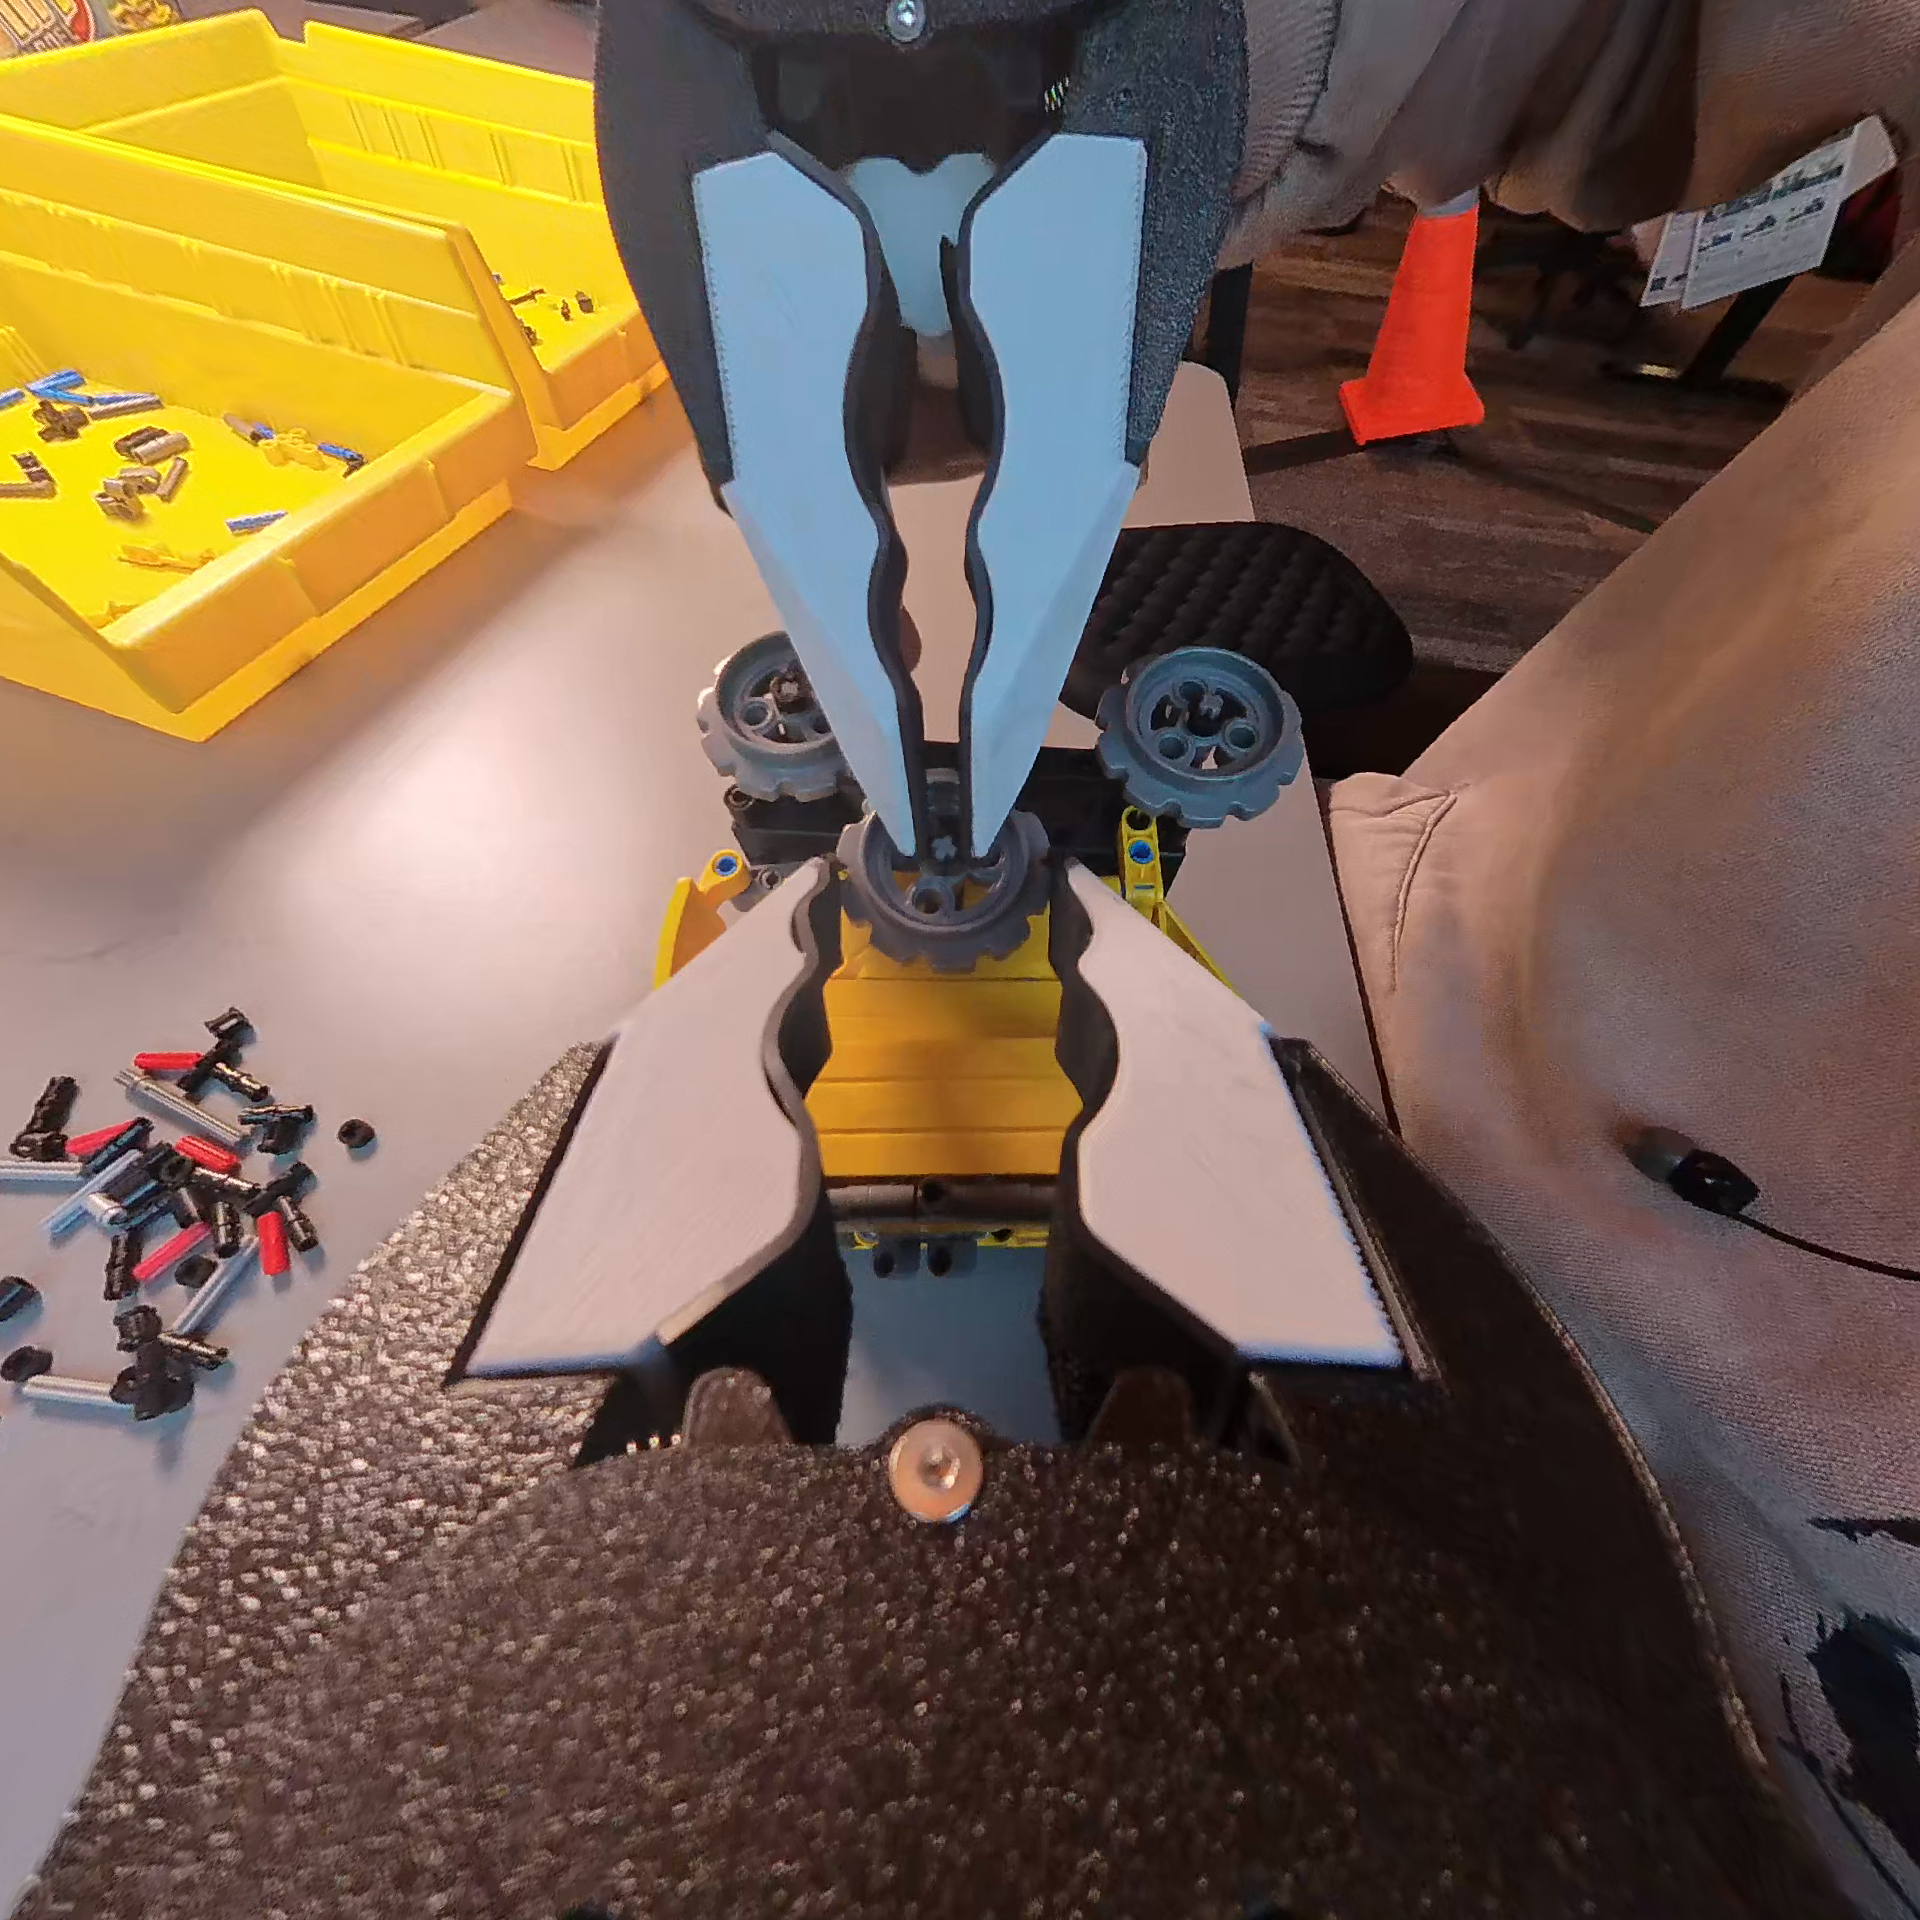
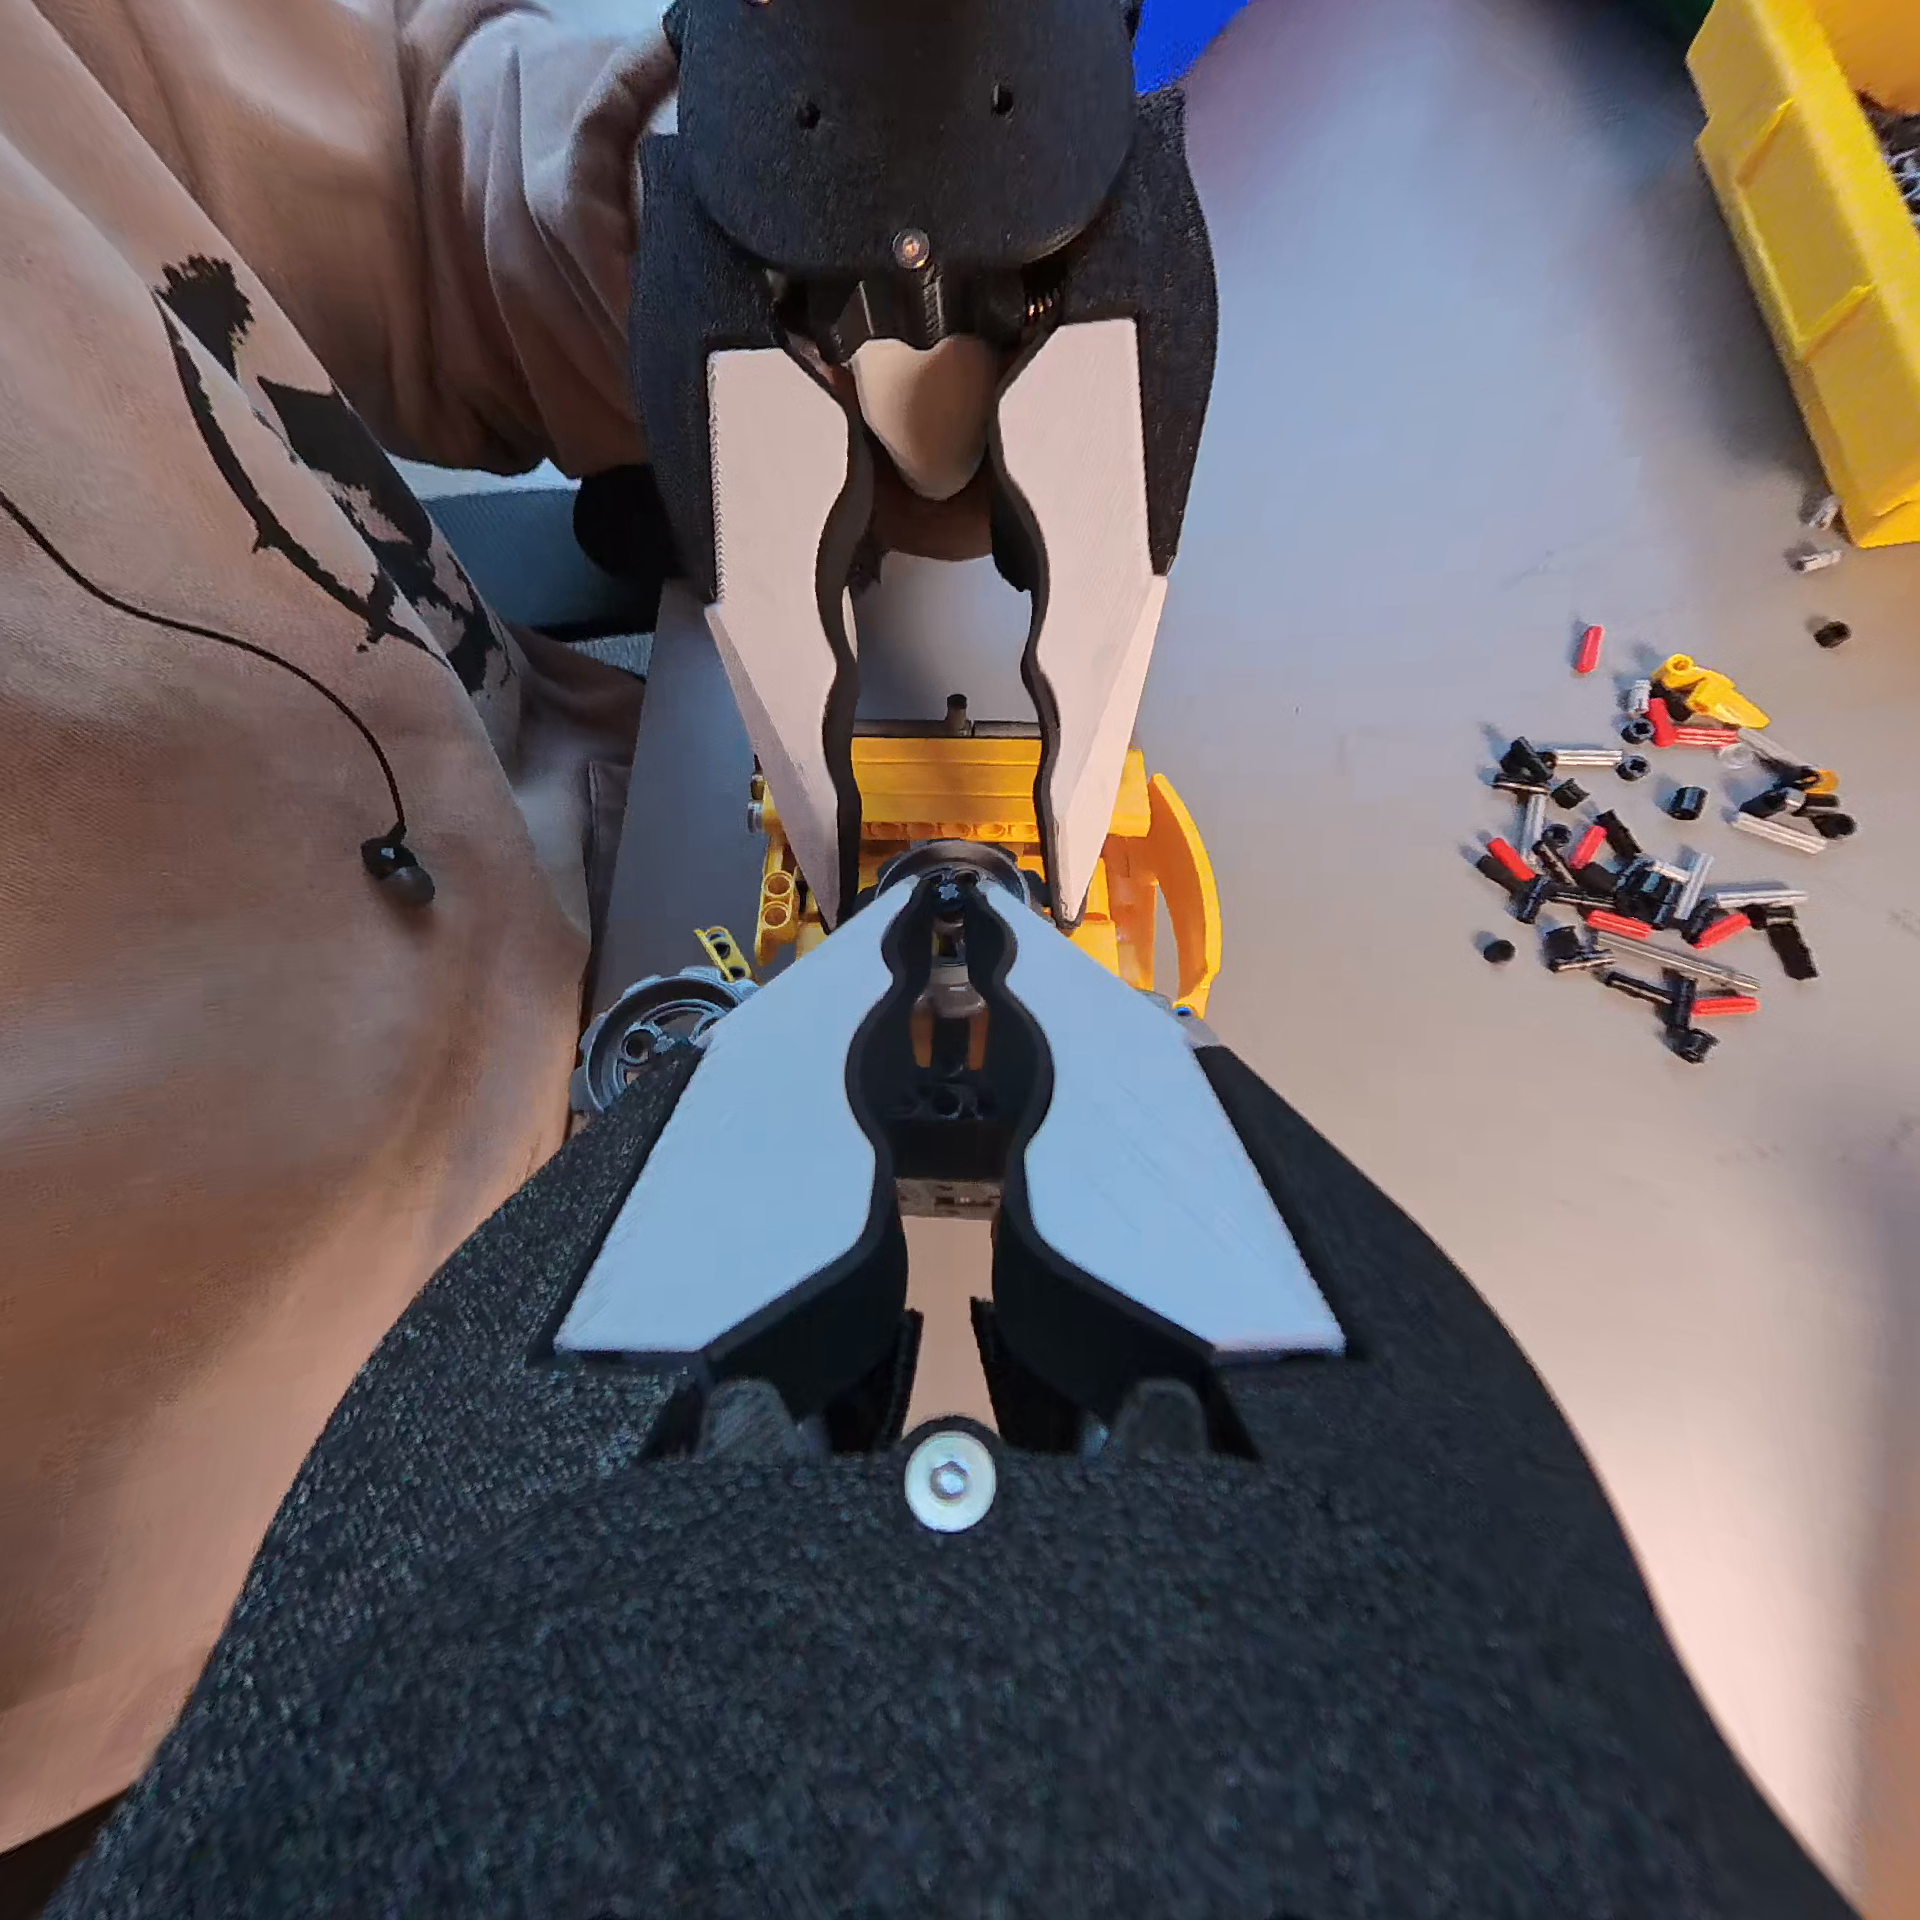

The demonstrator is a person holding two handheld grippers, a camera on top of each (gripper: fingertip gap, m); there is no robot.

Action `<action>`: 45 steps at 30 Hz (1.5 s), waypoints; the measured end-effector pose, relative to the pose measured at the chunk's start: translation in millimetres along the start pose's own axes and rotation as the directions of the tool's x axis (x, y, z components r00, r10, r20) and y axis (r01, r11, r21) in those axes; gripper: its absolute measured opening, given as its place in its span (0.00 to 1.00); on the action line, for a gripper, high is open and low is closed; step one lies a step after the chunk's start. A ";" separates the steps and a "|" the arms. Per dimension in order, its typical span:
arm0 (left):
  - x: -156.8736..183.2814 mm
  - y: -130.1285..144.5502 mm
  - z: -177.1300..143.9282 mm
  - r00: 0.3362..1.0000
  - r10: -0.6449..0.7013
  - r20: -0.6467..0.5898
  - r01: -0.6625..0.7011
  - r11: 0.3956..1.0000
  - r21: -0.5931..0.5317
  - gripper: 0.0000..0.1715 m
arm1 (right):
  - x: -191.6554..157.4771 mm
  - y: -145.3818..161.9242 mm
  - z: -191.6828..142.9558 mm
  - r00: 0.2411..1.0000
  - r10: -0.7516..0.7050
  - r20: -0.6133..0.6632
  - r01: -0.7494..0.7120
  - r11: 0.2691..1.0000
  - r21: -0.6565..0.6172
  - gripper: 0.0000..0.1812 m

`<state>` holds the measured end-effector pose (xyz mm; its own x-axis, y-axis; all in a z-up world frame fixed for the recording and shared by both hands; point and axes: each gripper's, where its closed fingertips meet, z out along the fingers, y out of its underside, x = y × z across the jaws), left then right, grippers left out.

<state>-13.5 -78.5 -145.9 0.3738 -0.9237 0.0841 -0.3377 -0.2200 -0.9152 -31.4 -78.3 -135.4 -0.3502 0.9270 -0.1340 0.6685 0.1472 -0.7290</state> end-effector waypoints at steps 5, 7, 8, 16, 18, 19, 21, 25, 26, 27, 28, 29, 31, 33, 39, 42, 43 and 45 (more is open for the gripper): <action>0.2 0.3 4.1 1.000 0.011 0.011 -0.010 1.000 -0.010 0.23 | 2.3 -66.4 -39.8 0.993 -0.062 -0.097 0.087 0.957 0.277 0.01; -0.2 0.5 3.0 1.000 0.001 0.002 -0.001 1.000 -0.004 0.24 | 6.7 -71.0 -51.7 0.992 -0.034 -0.118 0.067 0.956 0.287 0.02; -0.4 0.4 2.6 1.000 -0.002 0.000 0.002 1.000 0.000 0.24 | 10.1 -67.0 -54.3 0.990 -0.032 -0.135 0.068 0.959 0.274 0.02; 0.5 -1.7 1.5 1.000 0.013 -0.019 -0.013 0.999 0.041 0.24 | 107.5 -32.0 -45.6 0.951 0.061 -0.302 -0.005 0.983 0.183 0.03; -1.0 -1.8 0.8 1.000 0.013 -0.017 -0.012 0.999 0.048 0.24 | 139.5 -13.4 -20.4 0.948 0.094 -0.305 -0.052 0.989 0.142 0.03; -2.4 -1.9 0.4 1.000 0.014 -0.012 -0.013 0.999 0.051 0.24 | 151.9 -6.9 -5.5 0.948 0.115 -0.296 -0.076 0.987 0.141 0.03; -4.7 -1.8 -0.8 1.000 0.023 -0.004 -0.023 0.998 0.059 0.23 | 170.7 5.9 24.2 0.950 0.133 -0.281 -0.105 0.988 0.114 0.03; -8.4 -1.6 -2.6 1.000 0.014 -0.012 -0.013 0.996 0.084 0.24 | 193.6 25.3 64.6 0.951 0.101 -0.293 -0.099 0.995 0.022 0.04; -8.7 -1.9 -2.9 1.000 0.012 -0.018 -0.010 0.996 0.092 0.24 | 197.1 29.4 69.9 0.950 0.105 -0.296 -0.109 0.994 0.004 0.06; -8.8 -2.1 -3.0 1.000 0.014 -0.021 -0.012 0.995 0.098 0.24 | 199.0 32.3 72.8 0.949 0.114 -0.293 -0.121 0.993 -0.005 0.08; -8.7 -2.3 -2.9 1.000 0.019 -0.022 -0.017 0.994 0.104 0.24 | 198.4 32.2 73.2 0.951 0.123 -0.283 -0.128 0.992 0.000 0.10; -8.5 -2.3 -2.8 0.999 0.025 -0.021 -0.023 0.994 0.107 0.24 | 197.7 28.9 69.9 0.951 0.129 -0.280 -0.129 0.991 0.020 0.11; -8.2 -2.4 -3.1 0.999 0.032 -0.022 -0.029 0.993 0.113 0.24 | 191.1 15.8 54.7 0.956 0.128 -0.265 -0.113 0.991 0.073 0.16; -7.9 -3.0 -3.9 0.999 0.035 -0.031 -0.031 0.992 0.120 0.23 | 177.5 -2.1 30.3 0.964 0.107 -0.244 -0.078 0.989 0.127 0.16; -19.9 -24.4 -24.6 0.998 -0.034 -0.059 0.049 0.961 0.273 0.23 | 93.6 -24.7 -40.0 0.993 -0.058 -0.106 0.070 0.991 0.113 0.09; -39.2 -18.5 -23.0 0.997 -0.072 -0.005 0.071 0.963 0.260 0.24 | 55.3 -7.1 -49.1 0.991 -0.124 -0.042 0.124 0.992 0.003 0.07; -43.3 -16.3 -20.3 0.997 -0.077 0.003 0.074 0.966 0.248 0.24 | 47.0 -0.6 -48.0 0.992 -0.125 -0.027 0.124 0.992 -0.028 0.07; -46.9 -16.3 -14.6 0.997 -0.077 -0.006 0.077 0.970 0.230 0.25 | 36.3 8.7 -42.9 0.994 -0.113 -0.008 0.112 0.992 -0.062 0.06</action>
<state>-38.2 -36.1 -129.2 0.3934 -0.9059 0.1570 -0.1005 -0.2121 -0.9721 -10.2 -28.6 -117.8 -0.4178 0.9074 -0.0455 0.6647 0.2712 -0.6962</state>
